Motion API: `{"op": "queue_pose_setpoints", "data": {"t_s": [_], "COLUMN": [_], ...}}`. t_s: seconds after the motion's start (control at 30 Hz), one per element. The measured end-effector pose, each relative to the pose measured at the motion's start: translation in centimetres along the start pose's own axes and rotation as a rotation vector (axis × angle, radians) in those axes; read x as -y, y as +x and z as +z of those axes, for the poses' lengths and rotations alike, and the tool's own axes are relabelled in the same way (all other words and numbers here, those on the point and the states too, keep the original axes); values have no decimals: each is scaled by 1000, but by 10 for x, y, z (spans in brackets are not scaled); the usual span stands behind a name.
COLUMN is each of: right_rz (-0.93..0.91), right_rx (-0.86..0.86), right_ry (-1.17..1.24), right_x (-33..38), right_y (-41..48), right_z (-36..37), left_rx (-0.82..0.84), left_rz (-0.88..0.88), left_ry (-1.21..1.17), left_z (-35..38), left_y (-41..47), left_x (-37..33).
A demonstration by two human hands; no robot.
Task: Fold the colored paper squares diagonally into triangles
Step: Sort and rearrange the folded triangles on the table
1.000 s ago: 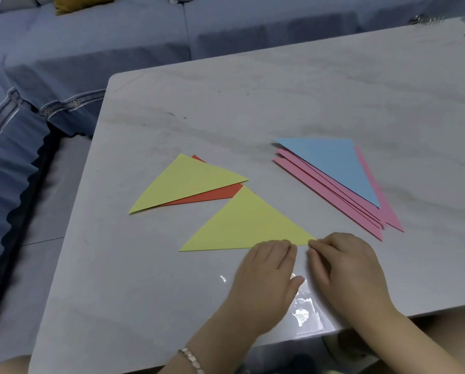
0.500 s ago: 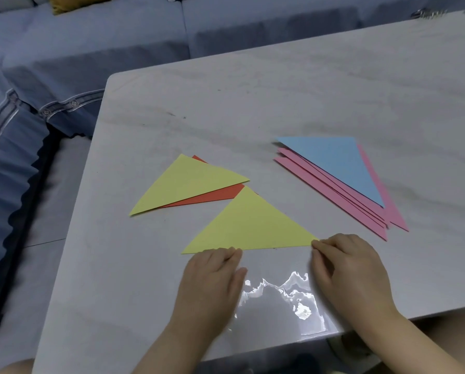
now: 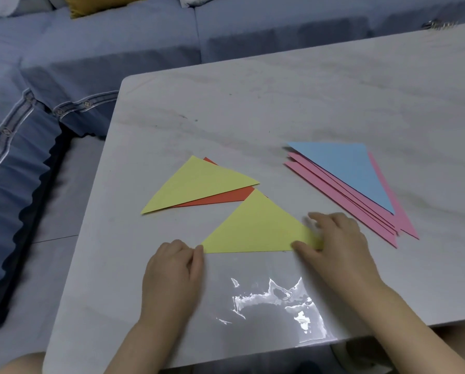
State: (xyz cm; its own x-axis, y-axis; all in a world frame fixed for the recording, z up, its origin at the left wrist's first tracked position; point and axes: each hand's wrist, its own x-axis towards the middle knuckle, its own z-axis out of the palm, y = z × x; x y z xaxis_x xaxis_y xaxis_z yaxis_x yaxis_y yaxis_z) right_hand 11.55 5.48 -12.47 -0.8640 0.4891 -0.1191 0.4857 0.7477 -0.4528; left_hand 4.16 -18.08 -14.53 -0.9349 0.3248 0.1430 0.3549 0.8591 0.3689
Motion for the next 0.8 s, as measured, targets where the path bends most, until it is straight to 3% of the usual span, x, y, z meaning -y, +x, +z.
{"op": "queue_pose_setpoints", "data": {"t_s": [0.1,0.2,0.27,0.5,0.6,0.7,0.8], "right_rz": [-37,-21,11,18,1,4,41], "right_rx": [187,262,294,241,216,193,-11], "right_ry": [-127,-240,-207,97,207,471,717], "right_x": [27,40,39,19,15,9,-5], "right_y": [19,28,28,7,2,-1,8], "right_z": [6,11,11,7,8,3,-12], "left_rx": [-17,-137,-115,166,151,106,64], "left_rz": [-121,-101,-124,-271,-278,-238,-192], "left_ry": [-86,-141,-146,-32,-81,-94,-121], "left_z": [-5,-13,-14,-7,-4,-3,-4], "left_y": [17,42,62,109,106,97,89], "left_x": [-5,-7,-3,9,7,3,2]}}
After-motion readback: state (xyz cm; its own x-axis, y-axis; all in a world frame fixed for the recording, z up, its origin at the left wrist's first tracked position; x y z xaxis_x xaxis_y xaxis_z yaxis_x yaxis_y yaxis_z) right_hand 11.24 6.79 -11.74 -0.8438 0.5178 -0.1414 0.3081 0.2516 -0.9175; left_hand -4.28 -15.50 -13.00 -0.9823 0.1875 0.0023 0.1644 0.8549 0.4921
